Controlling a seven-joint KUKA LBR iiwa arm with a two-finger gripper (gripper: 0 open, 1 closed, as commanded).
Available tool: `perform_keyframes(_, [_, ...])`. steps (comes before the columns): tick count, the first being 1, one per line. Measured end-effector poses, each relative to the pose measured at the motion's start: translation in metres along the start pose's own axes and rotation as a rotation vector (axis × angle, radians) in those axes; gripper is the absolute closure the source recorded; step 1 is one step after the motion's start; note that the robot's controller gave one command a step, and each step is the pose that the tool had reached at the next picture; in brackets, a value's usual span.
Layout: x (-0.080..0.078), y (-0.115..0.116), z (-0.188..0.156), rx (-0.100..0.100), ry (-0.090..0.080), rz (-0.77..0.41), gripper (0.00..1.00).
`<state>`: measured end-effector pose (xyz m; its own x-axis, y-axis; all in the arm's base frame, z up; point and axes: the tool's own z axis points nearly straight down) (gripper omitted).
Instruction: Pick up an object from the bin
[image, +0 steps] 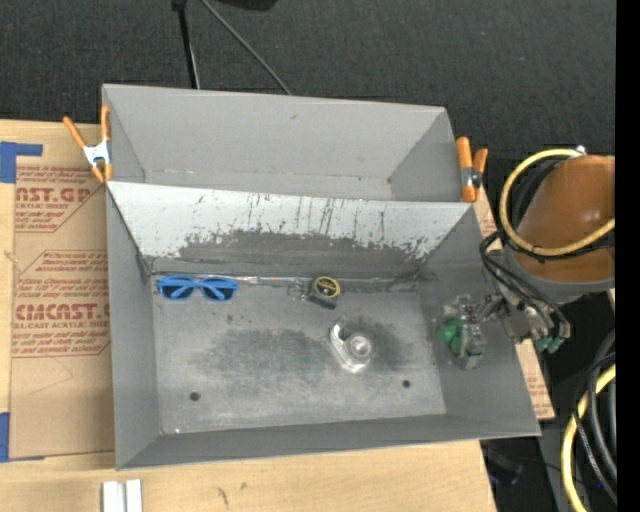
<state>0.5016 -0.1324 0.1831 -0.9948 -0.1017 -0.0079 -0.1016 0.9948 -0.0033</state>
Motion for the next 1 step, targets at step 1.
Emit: perform_keyframes(1, [-0.0042, -0.0022, -0.1011, 0.001, -0.003, 0.0, 1.0])
